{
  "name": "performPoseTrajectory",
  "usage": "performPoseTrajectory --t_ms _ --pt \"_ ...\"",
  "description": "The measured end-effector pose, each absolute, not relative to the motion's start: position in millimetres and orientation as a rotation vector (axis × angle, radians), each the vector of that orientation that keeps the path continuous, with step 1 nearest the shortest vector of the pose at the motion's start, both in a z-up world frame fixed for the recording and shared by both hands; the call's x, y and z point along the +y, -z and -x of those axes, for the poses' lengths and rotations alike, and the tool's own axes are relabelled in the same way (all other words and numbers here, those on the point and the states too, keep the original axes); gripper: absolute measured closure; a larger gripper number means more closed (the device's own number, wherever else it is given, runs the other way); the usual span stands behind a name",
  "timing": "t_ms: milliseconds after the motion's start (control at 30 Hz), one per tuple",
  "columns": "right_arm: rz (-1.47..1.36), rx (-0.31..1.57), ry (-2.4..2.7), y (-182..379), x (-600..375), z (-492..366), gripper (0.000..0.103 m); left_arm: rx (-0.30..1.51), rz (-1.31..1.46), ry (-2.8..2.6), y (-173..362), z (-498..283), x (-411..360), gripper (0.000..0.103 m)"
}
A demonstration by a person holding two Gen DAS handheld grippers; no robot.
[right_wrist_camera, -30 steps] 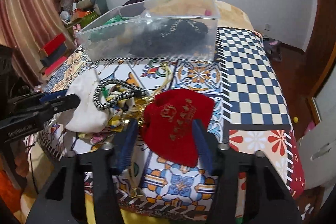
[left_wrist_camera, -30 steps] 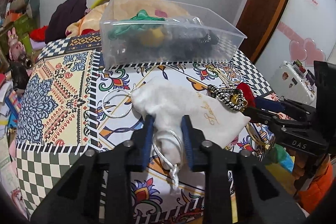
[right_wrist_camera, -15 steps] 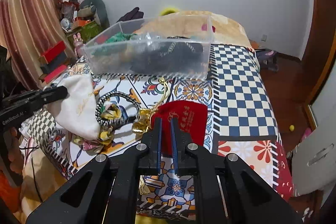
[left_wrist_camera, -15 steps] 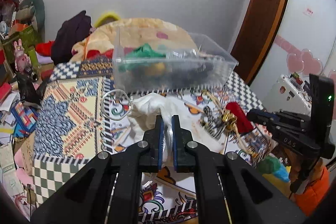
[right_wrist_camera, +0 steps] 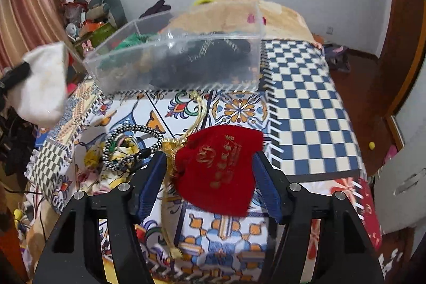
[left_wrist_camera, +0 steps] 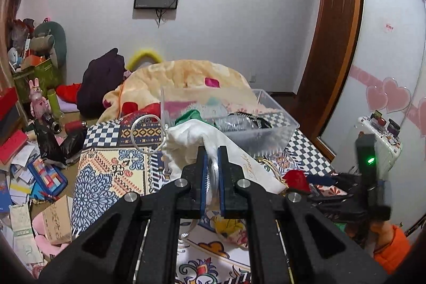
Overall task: Organize soft objects
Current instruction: 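Grasp the white drawstring pouch with the left gripper while the right grasps the red pouch, then release the white pouch and red pouch into the clear box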
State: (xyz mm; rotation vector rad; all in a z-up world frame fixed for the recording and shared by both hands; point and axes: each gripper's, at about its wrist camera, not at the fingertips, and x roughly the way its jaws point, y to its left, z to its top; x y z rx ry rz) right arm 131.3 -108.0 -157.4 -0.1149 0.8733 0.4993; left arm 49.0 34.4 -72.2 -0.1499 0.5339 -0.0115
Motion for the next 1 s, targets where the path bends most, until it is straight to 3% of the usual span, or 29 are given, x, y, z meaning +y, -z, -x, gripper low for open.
performPoseTrajectory --t_ms 100,167,267,300,1000 --pt "0.145 0.856 -0.505 161.2 -102.1 -129.2 0.041 0.522 0.148 0.010 68.6 -52.9 36.2 0.097" --pt "0.138 0.851 -0.529 160.3 -101.9 -127.9 0.062 0.510 0.144 0.005 65.2 -56.8 37.7 0.097" --pt "0.155 0.830 -0.519 156.9 -100.6 -125.8 0.084 0.494 0.141 0.003 60.5 -64.1 39.8 0.097" --pt "0.152 0.827 -0.520 155.7 -101.1 -125.8 0.087 0.487 0.138 0.001 58.6 -67.1 40.4 0.097" --pt "0.101 0.503 -0.522 47.4 -91.8 -153.9 0.088 0.428 0.162 -0.031 41.8 -143.5 53.2 0.097"
